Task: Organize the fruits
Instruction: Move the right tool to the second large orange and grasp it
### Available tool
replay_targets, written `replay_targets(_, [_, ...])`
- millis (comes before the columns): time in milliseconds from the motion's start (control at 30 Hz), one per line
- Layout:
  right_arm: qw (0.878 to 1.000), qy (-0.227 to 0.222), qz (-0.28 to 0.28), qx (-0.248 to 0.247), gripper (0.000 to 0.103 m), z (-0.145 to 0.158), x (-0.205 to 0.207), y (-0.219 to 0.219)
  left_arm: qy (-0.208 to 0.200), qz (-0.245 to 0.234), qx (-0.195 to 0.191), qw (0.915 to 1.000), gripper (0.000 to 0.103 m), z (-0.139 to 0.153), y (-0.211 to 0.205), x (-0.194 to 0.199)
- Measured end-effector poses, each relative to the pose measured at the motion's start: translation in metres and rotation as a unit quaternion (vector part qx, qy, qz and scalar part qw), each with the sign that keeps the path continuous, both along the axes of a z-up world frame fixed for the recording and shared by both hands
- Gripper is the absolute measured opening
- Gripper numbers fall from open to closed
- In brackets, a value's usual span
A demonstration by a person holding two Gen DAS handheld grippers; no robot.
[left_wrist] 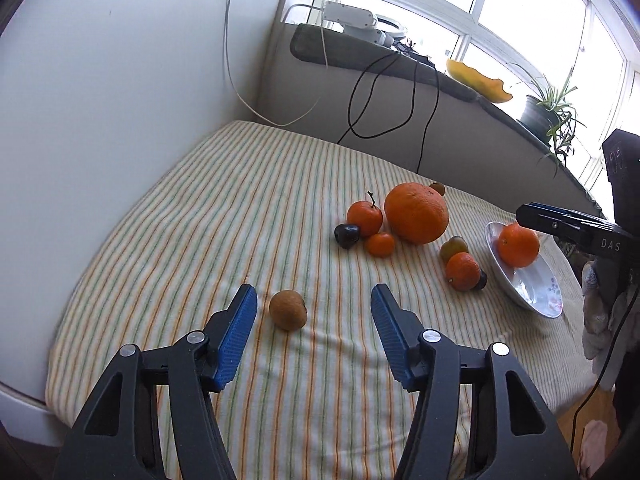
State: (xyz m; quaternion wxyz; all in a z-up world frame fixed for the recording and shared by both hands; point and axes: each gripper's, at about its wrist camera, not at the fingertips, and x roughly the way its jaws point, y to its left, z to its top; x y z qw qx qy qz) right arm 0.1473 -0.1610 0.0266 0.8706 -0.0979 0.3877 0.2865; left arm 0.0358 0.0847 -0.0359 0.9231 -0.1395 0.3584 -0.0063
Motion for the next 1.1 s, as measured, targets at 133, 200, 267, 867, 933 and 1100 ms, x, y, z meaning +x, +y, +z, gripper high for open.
replay_targets(133, [1.000, 0.011, 0.006, -0.005, 0.082, -0.002, 0.013, 0.010, 0.000, -0.011, -0.006, 0.9999, 0.056, -0.001, -0.006, 0.007])
replay_targets(200, [1.000, 0.021, 0.010, -0.003, 0.082, -0.004, 0.020, 0.015, 0.001, -0.025, -0.011, 0.9996, 0.056, -0.001, -0.012, 0.012])
replay_targets(267, [0.999, 0.035, 0.012, 0.001, 0.082, -0.007, 0.028, 0.019, 0.005, -0.035, -0.018, 0.9992, 0.056, 0.000, -0.019, 0.018])
replay_targets(867, [0.991, 0.129, 0.003, 0.033, 0.082, -0.034, 0.073, 0.027, 0.011, -0.094, -0.007, 0.9955, 0.067, 0.004, -0.069, 0.075])
replay_targets(933, [0.990, 0.133, 0.000, 0.034, 0.082, -0.036, 0.076, 0.026, 0.011, -0.095, -0.004, 0.9954, 0.067, 0.005, -0.071, 0.078])
replay_targets(1100, [0.989, 0.141, -0.001, 0.039, 0.082, -0.040, 0.082, 0.025, 0.012, -0.098, 0.005, 0.9951, 0.067, 0.005, -0.075, 0.087])
